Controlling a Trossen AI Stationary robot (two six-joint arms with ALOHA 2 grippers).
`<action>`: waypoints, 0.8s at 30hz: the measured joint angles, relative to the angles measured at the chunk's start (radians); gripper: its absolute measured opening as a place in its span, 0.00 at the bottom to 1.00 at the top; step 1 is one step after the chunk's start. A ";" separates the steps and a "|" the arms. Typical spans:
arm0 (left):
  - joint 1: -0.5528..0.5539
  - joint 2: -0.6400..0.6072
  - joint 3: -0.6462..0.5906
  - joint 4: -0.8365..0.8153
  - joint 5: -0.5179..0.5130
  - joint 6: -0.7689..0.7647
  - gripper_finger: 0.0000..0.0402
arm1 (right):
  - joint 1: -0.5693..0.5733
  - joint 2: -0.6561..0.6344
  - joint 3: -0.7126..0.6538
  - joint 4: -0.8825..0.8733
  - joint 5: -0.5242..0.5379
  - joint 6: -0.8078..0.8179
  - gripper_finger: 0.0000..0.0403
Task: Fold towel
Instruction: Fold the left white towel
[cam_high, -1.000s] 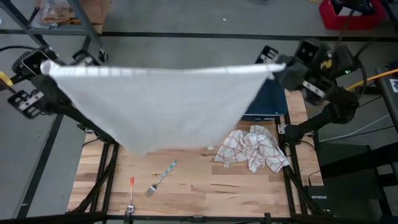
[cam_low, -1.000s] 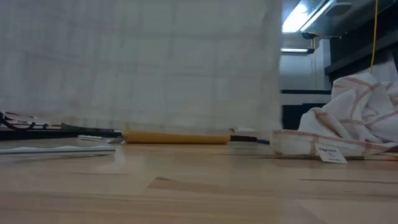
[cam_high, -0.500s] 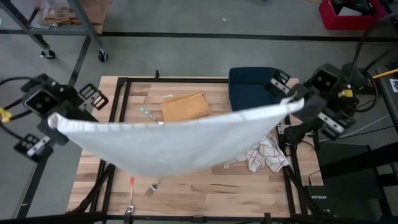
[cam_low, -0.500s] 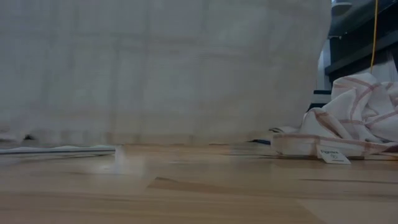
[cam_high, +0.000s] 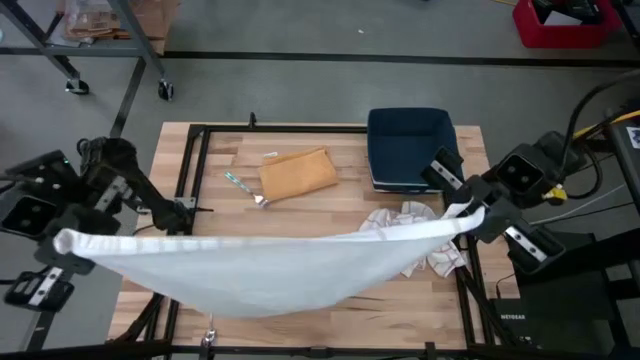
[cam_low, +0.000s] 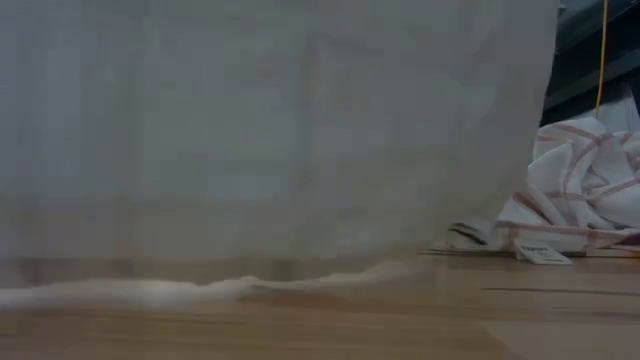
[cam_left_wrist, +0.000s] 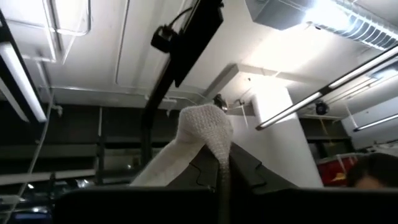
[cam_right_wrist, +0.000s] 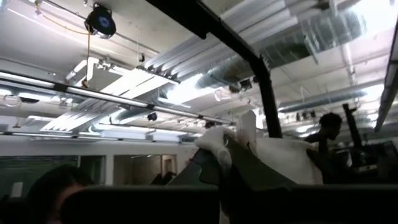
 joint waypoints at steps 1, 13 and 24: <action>-0.012 0.000 0.000 0.007 -0.011 0.023 0.00 | 0.006 0.005 0.000 0.017 0.001 -0.015 0.01; -0.105 -0.003 0.003 0.047 -0.198 0.300 0.00 | 0.005 0.017 -0.001 0.082 0.009 -0.079 0.01; -0.127 -0.015 0.005 0.062 -0.314 0.400 0.00 | 0.005 0.015 -0.001 0.063 0.008 -0.193 0.01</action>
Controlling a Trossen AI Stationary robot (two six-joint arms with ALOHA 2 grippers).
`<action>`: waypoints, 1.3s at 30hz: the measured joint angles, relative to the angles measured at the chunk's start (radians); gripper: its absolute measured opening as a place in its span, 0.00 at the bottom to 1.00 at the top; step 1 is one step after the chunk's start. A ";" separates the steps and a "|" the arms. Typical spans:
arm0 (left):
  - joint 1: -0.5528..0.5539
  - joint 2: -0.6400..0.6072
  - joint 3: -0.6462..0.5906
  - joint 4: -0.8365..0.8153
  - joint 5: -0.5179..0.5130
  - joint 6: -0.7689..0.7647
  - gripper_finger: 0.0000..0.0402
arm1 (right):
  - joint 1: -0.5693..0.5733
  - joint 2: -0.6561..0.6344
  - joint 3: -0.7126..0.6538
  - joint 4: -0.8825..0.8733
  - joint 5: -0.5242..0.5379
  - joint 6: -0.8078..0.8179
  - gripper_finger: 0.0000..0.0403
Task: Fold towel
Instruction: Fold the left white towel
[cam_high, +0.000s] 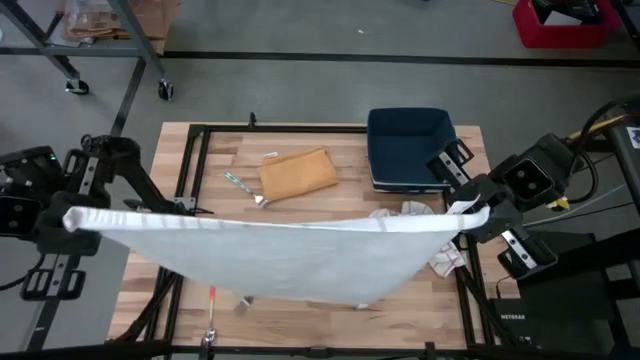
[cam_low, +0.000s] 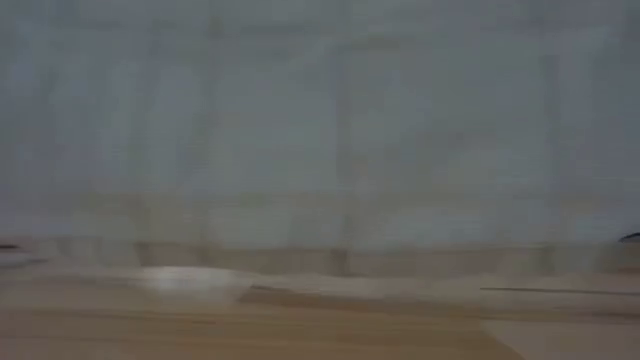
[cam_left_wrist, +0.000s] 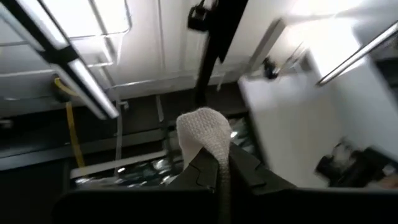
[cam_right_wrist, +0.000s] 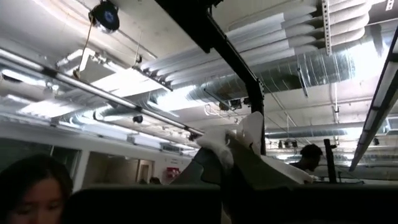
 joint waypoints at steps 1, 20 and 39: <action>0.000 0.000 0.000 0.000 -0.033 0.021 0.00 | 0.000 -0.001 0.000 -0.024 0.004 -0.026 0.01; 0.151 -0.022 0.000 0.000 -0.646 0.409 0.00 | -0.174 -0.007 0.001 -0.535 0.594 -0.338 0.01; 0.379 -0.271 0.000 0.009 -0.465 0.483 0.00 | -0.661 -0.017 0.000 -0.301 0.427 -0.414 0.01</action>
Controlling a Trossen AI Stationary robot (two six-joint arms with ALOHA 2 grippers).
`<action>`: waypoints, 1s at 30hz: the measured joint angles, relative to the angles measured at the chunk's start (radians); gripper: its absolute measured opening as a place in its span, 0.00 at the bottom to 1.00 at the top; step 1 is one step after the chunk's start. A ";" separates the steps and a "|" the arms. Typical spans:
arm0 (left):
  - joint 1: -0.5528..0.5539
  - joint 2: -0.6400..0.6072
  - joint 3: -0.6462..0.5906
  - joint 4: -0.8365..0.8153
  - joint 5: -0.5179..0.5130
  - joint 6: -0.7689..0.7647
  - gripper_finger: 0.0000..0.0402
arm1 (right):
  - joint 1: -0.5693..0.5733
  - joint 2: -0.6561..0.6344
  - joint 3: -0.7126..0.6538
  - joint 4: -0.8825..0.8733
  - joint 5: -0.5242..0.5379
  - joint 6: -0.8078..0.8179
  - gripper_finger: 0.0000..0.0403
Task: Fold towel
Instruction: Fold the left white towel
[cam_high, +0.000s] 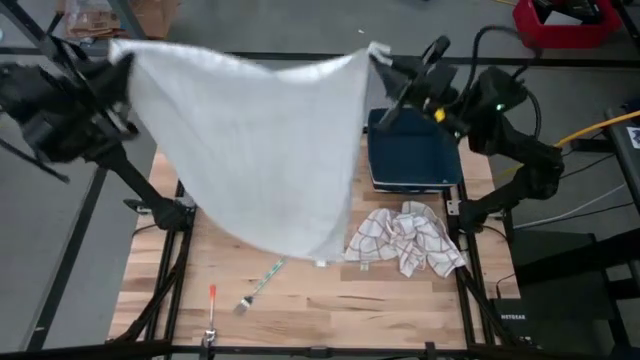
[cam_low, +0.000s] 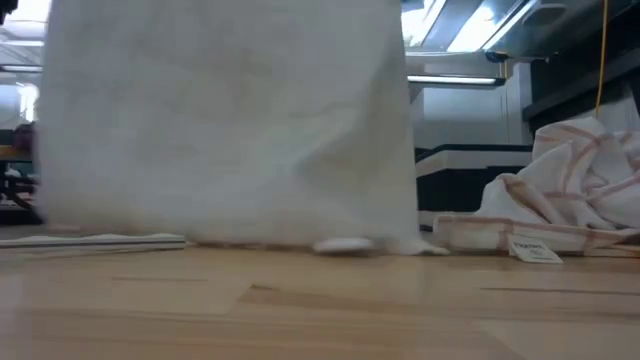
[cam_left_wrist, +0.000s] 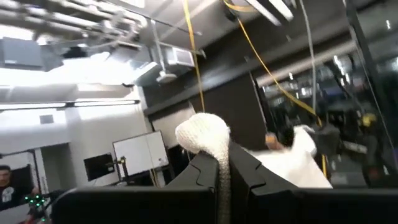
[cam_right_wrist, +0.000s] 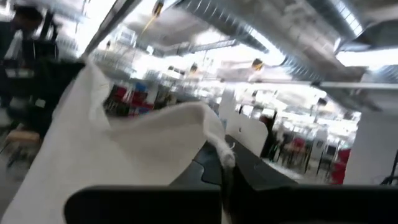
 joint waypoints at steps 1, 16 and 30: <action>0.003 -0.014 0.000 0.001 0.016 -0.008 0.00 | -0.024 0.000 0.000 0.023 -0.022 0.001 0.01; 0.005 -0.055 0.002 -0.206 0.062 -0.368 0.00 | -0.158 -0.011 -0.001 -0.047 -0.302 0.309 0.01; -0.138 0.073 -0.001 -0.539 0.055 -0.986 0.00 | 0.082 -0.089 0.000 -0.234 -0.524 0.606 0.01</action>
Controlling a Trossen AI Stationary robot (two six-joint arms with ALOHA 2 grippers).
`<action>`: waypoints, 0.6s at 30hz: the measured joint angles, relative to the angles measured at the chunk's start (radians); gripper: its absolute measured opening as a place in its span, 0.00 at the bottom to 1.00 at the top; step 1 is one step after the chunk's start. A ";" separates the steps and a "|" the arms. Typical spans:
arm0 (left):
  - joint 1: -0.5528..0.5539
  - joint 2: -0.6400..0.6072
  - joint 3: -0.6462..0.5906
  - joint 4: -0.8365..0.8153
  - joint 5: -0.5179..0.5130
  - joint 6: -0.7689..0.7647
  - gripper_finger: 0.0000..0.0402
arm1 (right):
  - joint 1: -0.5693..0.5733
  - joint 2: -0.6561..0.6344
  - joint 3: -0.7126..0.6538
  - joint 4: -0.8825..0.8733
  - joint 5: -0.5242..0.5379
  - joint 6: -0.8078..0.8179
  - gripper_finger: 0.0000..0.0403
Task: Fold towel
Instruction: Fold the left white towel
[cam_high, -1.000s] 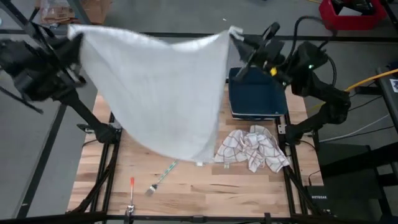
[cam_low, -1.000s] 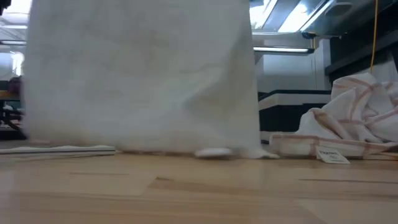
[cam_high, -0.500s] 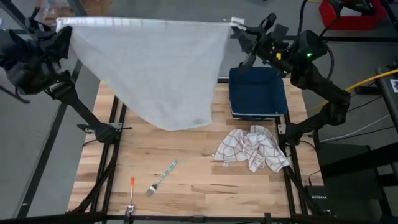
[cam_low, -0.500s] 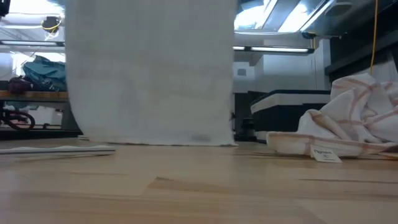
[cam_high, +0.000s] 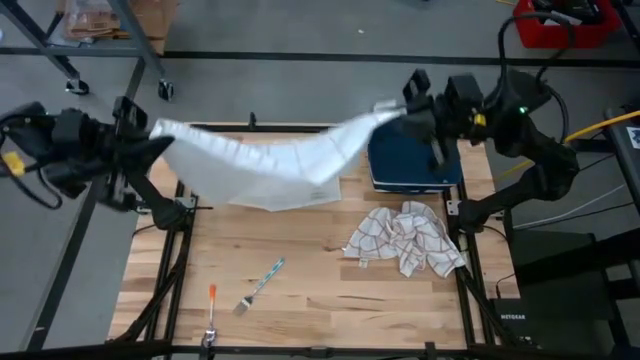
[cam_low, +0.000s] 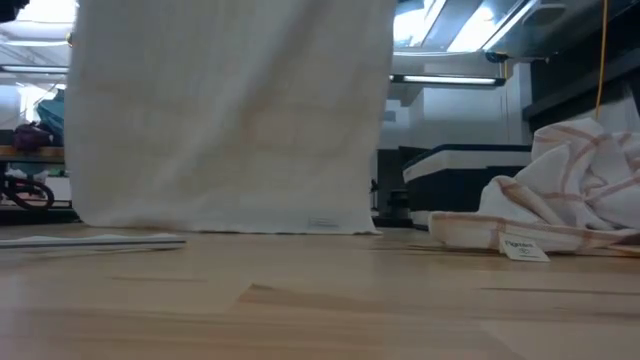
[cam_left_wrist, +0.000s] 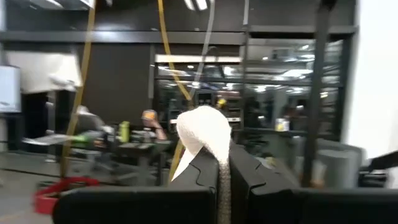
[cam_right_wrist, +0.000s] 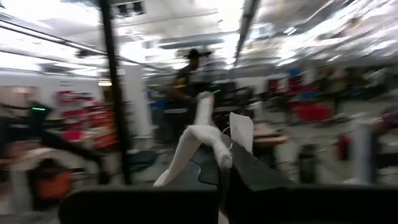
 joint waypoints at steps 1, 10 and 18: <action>-0.020 0.010 0.000 0.015 -0.001 -0.004 0.00 | 0.032 0.000 0.000 -0.002 0.006 0.017 0.01; -0.203 0.082 0.000 0.084 -0.001 -0.070 0.00 | 0.319 0.021 0.000 -0.037 0.167 0.028 0.01; -0.333 0.149 0.000 0.088 -0.005 -0.174 0.00 | 0.519 0.115 0.000 -0.054 0.343 0.116 0.01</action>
